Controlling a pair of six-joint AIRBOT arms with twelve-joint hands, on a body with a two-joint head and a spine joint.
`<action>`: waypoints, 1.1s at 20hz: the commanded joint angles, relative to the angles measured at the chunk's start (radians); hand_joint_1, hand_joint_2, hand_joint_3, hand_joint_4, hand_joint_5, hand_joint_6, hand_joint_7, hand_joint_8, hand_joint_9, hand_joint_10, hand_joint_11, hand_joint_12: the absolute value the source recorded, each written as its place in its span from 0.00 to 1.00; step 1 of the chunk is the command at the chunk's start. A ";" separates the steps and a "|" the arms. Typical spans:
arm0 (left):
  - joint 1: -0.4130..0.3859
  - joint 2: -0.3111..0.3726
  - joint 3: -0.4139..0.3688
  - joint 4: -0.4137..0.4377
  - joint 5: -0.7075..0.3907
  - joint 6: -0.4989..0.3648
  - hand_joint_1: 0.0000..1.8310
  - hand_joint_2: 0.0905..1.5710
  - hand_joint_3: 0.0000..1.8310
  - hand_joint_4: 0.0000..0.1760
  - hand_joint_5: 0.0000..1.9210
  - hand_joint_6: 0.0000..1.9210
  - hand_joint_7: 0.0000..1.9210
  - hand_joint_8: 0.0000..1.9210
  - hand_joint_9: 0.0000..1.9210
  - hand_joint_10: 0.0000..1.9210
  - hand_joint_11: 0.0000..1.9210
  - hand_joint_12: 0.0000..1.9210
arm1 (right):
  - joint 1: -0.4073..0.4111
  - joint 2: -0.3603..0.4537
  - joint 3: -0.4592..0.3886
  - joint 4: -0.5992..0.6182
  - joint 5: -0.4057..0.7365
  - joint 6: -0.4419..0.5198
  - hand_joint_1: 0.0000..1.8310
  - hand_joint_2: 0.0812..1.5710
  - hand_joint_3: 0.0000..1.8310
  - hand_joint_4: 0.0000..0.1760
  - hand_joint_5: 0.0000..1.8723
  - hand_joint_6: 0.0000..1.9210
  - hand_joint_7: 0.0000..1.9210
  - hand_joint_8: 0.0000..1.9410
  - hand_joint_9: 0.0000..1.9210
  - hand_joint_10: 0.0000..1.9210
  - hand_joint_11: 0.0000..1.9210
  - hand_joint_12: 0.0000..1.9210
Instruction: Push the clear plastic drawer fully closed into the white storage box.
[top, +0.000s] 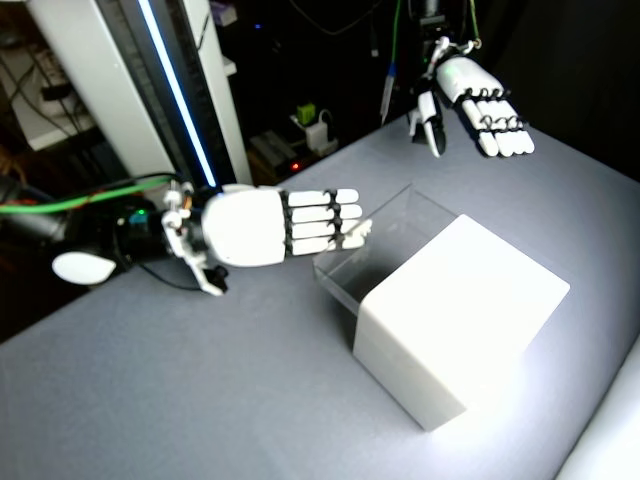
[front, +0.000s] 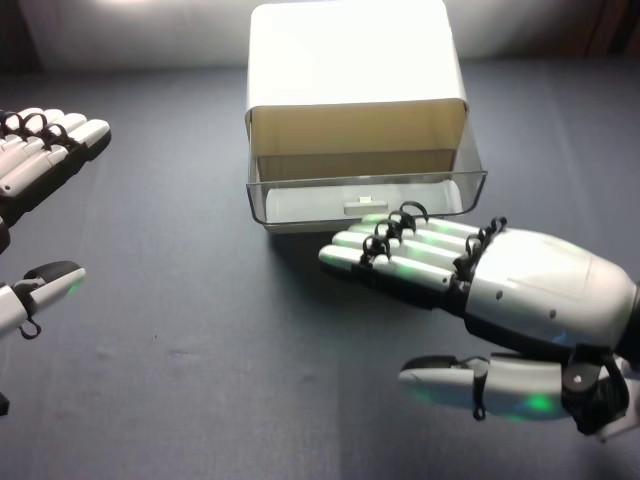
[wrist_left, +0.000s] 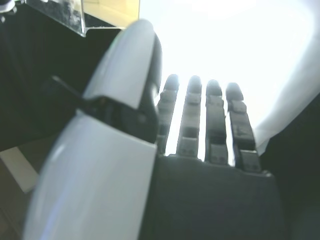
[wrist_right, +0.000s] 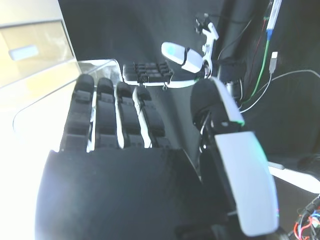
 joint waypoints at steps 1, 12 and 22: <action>0.000 0.005 0.000 -0.012 -0.131 -0.005 0.43 0.85 0.00 0.00 0.00 0.00 0.00 0.00 0.00 0.00 0.00 0.00 | 0.019 0.000 0.002 0.022 0.126 0.003 0.25 0.89 0.00 0.00 0.00 0.00 0.00 0.00 0.00 0.00 0.00 0.00; 0.000 0.002 0.003 -0.014 -0.132 -0.004 0.42 0.86 0.00 0.00 0.00 0.00 0.00 0.00 0.00 0.00 0.00 0.00 | 0.111 -0.042 0.070 0.095 0.064 -0.087 0.17 0.90 0.00 0.00 0.00 0.00 0.00 0.00 0.00 0.00 0.00 0.00; 0.001 -0.004 0.005 -0.014 -0.138 -0.004 0.46 0.86 0.00 0.00 0.00 0.00 0.00 0.00 0.00 0.00 0.00 0.00 | 0.147 -0.071 0.113 0.186 0.019 -0.160 0.20 0.90 0.00 0.14 0.00 0.00 0.00 0.00 0.00 0.00 0.00 0.00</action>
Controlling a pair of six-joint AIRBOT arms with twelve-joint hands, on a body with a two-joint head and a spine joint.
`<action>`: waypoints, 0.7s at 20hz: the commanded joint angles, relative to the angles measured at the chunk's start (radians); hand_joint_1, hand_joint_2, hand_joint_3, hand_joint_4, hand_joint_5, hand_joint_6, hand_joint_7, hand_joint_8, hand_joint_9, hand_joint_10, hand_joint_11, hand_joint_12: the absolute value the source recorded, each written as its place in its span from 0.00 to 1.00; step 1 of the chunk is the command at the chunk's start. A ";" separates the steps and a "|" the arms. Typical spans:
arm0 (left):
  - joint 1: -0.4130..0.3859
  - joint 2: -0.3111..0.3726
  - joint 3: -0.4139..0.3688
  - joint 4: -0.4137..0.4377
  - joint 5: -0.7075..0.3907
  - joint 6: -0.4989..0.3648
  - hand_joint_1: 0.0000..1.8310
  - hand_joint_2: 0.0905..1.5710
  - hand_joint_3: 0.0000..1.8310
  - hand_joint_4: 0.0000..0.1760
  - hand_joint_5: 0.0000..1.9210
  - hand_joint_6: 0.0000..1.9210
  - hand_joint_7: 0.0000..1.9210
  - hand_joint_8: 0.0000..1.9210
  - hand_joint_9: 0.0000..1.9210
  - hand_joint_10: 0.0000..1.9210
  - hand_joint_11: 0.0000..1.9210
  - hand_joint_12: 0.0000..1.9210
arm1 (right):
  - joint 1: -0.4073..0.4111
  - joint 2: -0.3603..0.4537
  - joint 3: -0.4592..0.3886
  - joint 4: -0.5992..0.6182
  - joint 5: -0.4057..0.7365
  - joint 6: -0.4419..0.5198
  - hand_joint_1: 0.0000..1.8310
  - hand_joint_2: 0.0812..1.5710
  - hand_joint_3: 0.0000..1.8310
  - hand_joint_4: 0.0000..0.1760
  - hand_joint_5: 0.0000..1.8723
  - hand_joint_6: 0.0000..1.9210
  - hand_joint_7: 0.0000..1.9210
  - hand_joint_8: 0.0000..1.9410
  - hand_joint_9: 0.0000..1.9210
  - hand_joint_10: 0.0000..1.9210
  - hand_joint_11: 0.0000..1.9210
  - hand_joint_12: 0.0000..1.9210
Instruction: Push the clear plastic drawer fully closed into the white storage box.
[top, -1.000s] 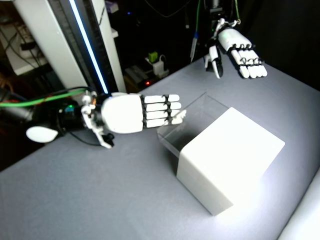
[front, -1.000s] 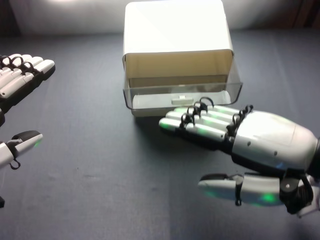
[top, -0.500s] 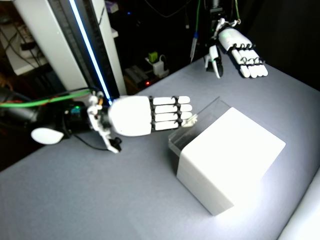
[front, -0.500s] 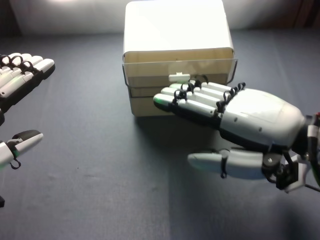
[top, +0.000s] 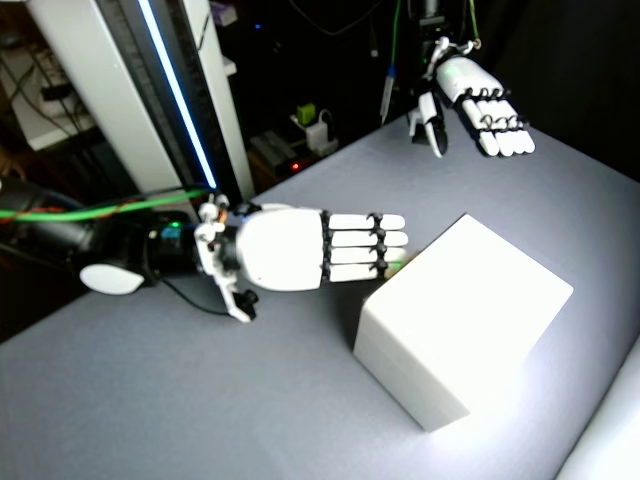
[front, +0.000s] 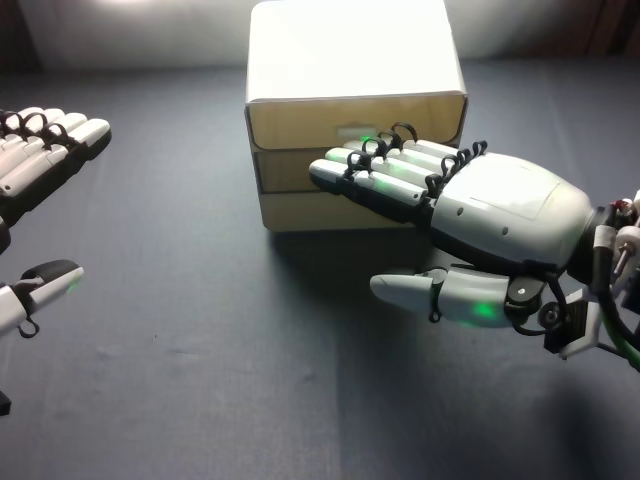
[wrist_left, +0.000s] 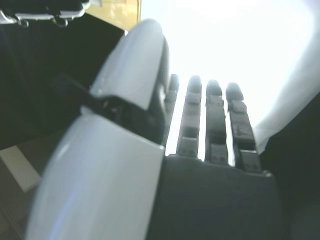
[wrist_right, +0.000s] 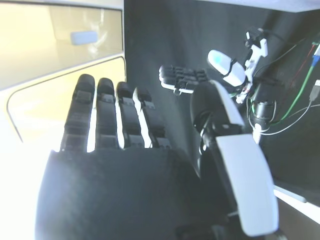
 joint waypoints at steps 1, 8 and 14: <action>0.000 0.000 0.003 -0.012 -0.131 -0.005 0.45 0.86 0.00 0.00 0.00 0.00 0.00 0.00 0.00 0.00 0.00 0.00 | 0.018 0.006 -0.010 0.021 0.132 0.003 0.18 0.90 0.00 0.06 0.00 0.00 0.00 0.00 0.00 0.00 0.00 0.00; 0.008 0.001 0.000 -0.021 -0.143 -0.005 0.43 0.86 0.00 0.00 0.00 0.00 0.00 0.00 0.00 0.00 0.00 0.00 | -0.001 0.034 -0.074 -0.106 0.189 0.098 0.16 0.90 0.00 0.00 0.00 0.00 0.00 0.00 0.00 0.00 0.01 0.01; 0.023 0.007 -0.009 -0.029 -0.174 -0.005 0.42 0.87 0.00 0.00 0.00 0.00 0.00 0.00 0.00 0.00 0.00 0.00 | -0.081 0.151 -0.152 -0.130 0.305 0.139 0.18 0.90 0.00 0.00 0.00 0.00 0.00 0.00 0.02 0.00 0.00 0.17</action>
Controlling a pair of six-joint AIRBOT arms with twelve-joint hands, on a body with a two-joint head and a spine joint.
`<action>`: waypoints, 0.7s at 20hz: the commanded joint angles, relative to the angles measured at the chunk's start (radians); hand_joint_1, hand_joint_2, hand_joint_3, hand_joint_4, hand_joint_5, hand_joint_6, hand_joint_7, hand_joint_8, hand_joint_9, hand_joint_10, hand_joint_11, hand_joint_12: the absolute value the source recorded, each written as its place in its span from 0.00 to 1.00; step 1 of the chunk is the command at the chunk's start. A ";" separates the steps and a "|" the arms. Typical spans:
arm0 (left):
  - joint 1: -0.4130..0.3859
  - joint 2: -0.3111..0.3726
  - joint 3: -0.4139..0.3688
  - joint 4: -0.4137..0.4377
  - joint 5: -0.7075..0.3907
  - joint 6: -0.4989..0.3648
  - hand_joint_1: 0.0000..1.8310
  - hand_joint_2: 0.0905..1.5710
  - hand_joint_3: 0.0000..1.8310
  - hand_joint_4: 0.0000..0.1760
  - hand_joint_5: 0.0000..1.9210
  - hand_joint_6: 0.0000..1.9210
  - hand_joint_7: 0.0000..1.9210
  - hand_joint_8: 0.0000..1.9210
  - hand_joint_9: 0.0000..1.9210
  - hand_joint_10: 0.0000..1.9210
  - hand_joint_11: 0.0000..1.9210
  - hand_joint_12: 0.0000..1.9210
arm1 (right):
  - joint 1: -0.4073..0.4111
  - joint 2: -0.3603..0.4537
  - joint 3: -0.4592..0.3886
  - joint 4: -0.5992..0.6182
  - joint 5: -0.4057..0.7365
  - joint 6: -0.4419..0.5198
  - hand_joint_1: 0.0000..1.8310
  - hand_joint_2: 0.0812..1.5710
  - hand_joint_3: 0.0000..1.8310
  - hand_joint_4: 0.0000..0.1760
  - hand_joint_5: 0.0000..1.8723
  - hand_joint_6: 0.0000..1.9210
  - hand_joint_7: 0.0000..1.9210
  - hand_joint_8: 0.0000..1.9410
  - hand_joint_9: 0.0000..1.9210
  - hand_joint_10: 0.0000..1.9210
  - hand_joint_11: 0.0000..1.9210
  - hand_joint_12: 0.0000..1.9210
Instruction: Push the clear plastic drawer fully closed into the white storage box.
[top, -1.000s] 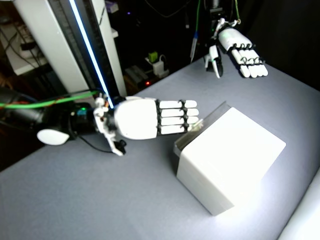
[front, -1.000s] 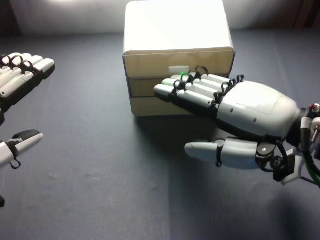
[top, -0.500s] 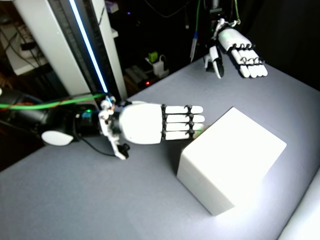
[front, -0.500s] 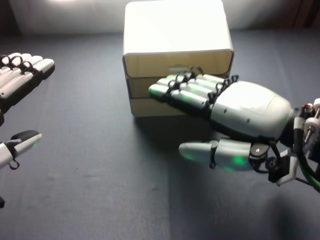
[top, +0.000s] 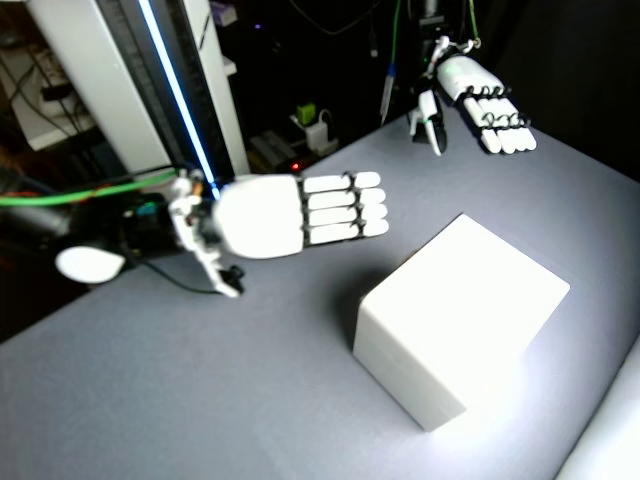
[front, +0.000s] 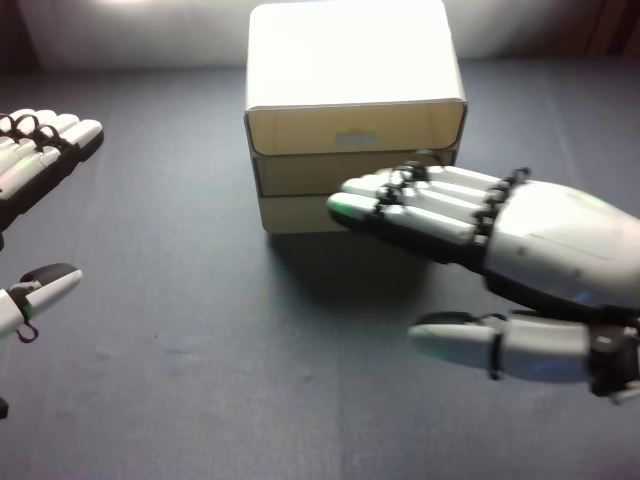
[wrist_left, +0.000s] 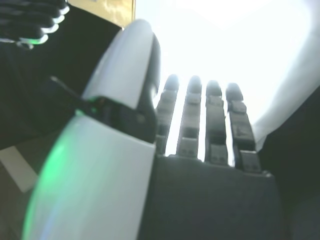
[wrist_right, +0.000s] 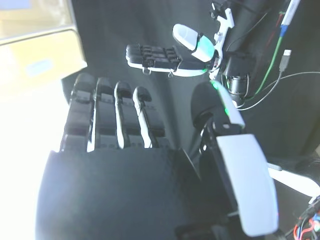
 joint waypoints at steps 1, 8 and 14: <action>0.002 0.008 -0.001 -0.019 -0.144 -0.004 0.42 0.87 0.00 0.00 0.00 0.00 0.00 0.00 0.00 0.00 0.00 0.00 | -0.004 0.017 -0.010 0.028 0.179 0.007 0.19 0.91 0.00 0.00 0.00 0.00 0.00 0.00 0.01 0.00 0.00 0.14; 0.012 0.011 -0.007 -0.029 -0.192 -0.004 0.35 0.85 0.00 0.00 0.00 0.00 0.00 0.00 0.00 0.00 0.00 0.00 | -0.168 0.197 -0.094 0.262 0.350 -0.141 0.14 0.89 0.00 0.00 0.00 0.00 0.00 0.00 0.00 0.00 0.00 0.28; 0.012 0.011 -0.010 -0.040 -0.241 0.005 0.17 0.83 0.00 0.00 0.00 0.00 0.00 0.00 0.00 0.00 0.00 0.00 | -0.359 0.286 -0.136 0.504 0.545 -0.233 0.13 0.85 0.00 0.27 0.00 0.00 0.00 0.00 0.00 0.00 0.00 0.00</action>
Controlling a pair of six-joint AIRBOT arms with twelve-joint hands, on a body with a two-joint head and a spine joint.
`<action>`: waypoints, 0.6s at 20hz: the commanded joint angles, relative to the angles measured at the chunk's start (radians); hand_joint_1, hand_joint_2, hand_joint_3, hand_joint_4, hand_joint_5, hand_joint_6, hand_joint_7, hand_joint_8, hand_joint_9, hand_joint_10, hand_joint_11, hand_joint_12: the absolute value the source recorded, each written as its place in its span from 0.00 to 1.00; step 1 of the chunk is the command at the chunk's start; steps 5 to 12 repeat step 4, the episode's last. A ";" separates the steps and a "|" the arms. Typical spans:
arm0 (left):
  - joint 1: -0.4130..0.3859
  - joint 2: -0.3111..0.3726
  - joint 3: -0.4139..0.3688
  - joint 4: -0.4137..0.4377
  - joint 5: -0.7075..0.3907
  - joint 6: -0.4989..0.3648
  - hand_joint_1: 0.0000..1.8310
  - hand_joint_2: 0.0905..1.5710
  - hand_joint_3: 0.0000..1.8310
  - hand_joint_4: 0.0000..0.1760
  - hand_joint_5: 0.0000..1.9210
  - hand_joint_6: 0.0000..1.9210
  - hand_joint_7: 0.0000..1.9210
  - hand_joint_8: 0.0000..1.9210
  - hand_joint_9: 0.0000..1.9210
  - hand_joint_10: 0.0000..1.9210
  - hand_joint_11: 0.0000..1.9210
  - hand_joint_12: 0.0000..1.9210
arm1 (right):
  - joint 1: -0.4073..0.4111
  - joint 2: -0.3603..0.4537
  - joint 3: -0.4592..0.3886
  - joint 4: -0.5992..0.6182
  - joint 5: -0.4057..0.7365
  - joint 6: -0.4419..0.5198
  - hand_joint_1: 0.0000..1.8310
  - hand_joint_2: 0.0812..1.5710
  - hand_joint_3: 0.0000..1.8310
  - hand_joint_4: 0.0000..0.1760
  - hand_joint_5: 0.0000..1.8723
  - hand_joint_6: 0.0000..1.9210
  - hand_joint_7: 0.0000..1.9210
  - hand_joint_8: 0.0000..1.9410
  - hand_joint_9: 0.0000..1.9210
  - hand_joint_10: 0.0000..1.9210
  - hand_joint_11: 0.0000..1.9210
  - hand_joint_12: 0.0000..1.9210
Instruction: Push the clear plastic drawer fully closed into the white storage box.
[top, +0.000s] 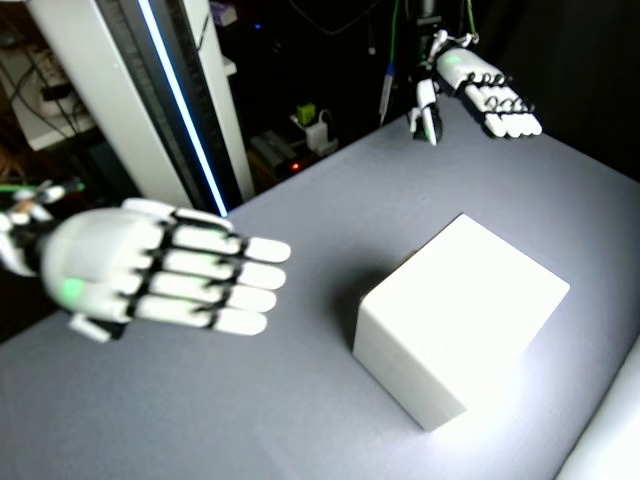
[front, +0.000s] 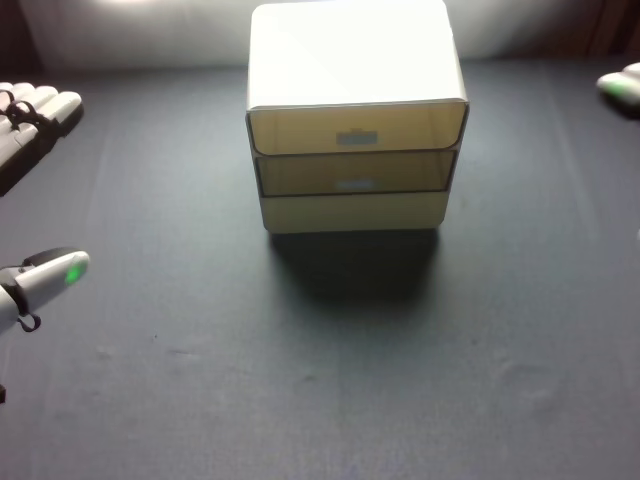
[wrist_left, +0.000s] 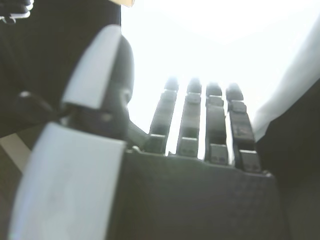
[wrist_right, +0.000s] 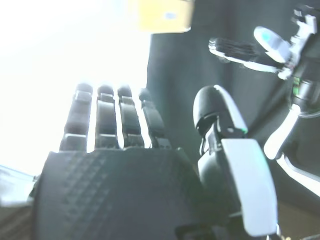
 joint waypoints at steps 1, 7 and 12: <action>-0.002 0.009 -0.003 -0.016 -0.145 0.000 0.15 0.83 0.00 0.00 0.00 0.00 0.00 0.00 0.00 0.00 0.00 0.00 | 0.001 0.012 -0.005 0.025 0.185 -0.002 0.13 0.85 0.00 0.20 0.00 0.00 0.00 0.00 0.00 0.00 0.00 0.00; -0.002 0.010 -0.007 -0.026 -0.200 0.005 0.08 0.82 0.00 0.24 0.00 0.00 0.00 0.00 0.00 0.00 0.00 0.00 | -0.042 0.041 -0.020 0.080 0.273 -0.002 0.21 0.82 0.00 0.45 0.00 0.00 0.00 0.00 0.00 0.00 0.00 0.00; -0.002 0.010 -0.007 -0.026 -0.200 0.005 0.08 0.82 0.00 0.24 0.00 0.00 0.00 0.00 0.00 0.00 0.00 0.00 | -0.042 0.041 -0.020 0.080 0.273 -0.002 0.21 0.82 0.00 0.45 0.00 0.00 0.00 0.00 0.00 0.00 0.00 0.00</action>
